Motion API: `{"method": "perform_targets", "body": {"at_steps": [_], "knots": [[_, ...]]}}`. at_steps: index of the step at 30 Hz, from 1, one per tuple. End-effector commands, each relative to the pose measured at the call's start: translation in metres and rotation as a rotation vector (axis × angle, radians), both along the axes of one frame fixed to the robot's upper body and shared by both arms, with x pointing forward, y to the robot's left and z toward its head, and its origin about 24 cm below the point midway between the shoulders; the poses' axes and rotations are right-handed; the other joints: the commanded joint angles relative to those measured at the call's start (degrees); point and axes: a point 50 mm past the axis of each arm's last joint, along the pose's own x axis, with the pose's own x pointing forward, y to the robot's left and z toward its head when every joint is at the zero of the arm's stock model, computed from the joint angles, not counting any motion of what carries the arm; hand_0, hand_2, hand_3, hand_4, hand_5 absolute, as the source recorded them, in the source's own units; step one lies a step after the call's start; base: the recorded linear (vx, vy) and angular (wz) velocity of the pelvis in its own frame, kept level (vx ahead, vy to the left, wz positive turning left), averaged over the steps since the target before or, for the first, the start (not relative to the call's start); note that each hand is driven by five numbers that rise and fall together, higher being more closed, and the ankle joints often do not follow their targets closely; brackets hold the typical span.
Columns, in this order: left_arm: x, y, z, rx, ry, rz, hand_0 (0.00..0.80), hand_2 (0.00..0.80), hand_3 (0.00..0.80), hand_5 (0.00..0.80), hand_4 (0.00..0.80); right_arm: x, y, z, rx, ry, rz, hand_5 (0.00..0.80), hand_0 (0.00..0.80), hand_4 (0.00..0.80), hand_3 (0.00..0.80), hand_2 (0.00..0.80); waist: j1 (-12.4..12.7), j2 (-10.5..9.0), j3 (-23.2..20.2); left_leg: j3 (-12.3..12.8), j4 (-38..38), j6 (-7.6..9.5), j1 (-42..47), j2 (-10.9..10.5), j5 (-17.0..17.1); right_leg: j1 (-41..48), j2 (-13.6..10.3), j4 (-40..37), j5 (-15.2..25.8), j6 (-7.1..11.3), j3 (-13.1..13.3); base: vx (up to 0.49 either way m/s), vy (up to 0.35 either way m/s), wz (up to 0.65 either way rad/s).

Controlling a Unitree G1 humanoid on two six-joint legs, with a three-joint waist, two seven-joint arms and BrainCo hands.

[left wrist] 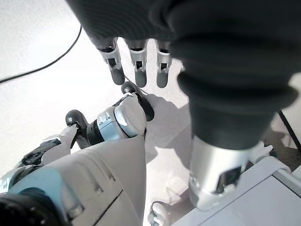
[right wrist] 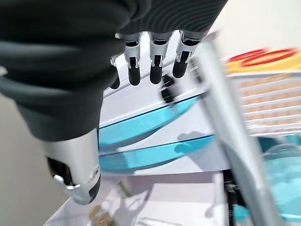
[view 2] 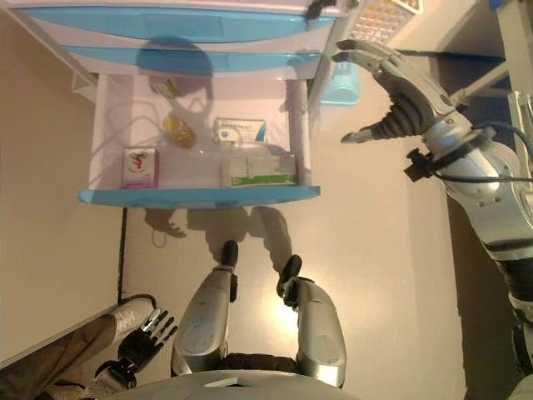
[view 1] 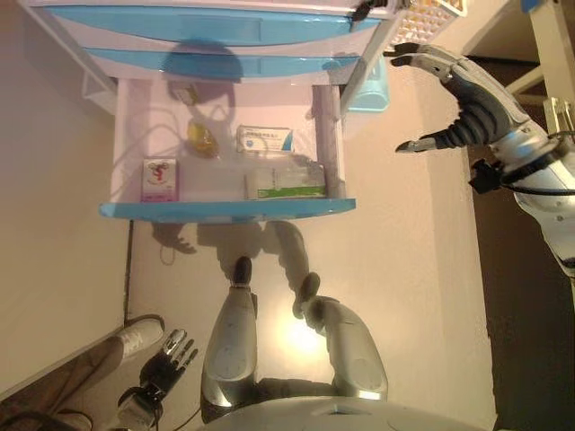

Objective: Open the drawer and pick up the medicine

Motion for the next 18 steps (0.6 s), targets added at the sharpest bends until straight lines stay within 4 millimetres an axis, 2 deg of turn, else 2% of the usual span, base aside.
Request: {"method": "perform_targets", "body": {"at_steps": [1, 11, 18], "knots": [[-0.016, -0.006, -0.003, 0.054, 0.032, -0.102, 0.0, 0.0, 0.0, 0.0, 0.0, -0.003, 0.014, 0.014, -0.069, -0.034, 0.043, 0.0, 0.0, 0.0, 0.0, 0.0, 1.27, 1.8, -4.28, 3.67, -4.47, 3.03, 2.25, -2.88, -3.04, 1.58, -0.86, 3.37, -0.57, 5.45, 0.31, 0.024, 0.012, 0.14], [0.002, -0.001, 0.007, 0.099, -0.013, -0.15, 0.0, 0.0, 0.0, 0.0, 0.0, 0.027, 0.035, -0.004, -0.153, 0.076, 0.069, 0.0, 0.0, 0.0, 0.0, 0.0, 4.34, 2.95, -2.77, 2.72, -3.16, 3.48, 0.3, -3.53, -2.5, 0.65, -1.79, 4.37, -0.77, 4.92, -1.12, 0.014, 0.01, 0.09], [0.006, -0.01, 0.007, 0.086, -0.024, -0.195, 0.0, 0.0, 0.0, 0.0, 0.0, 0.056, 0.035, -0.026, -0.164, 0.142, -0.015, 0.0, 0.0, 0.0, 0.0, 0.0, 6.31, 4.84, -2.05, 1.52, -1.27, 3.74, -2.38, -4.63, -2.41, -1.0, -2.77, 5.12, -1.51, 4.17, -2.08, 0.014, 0.025, 0.11]]}}
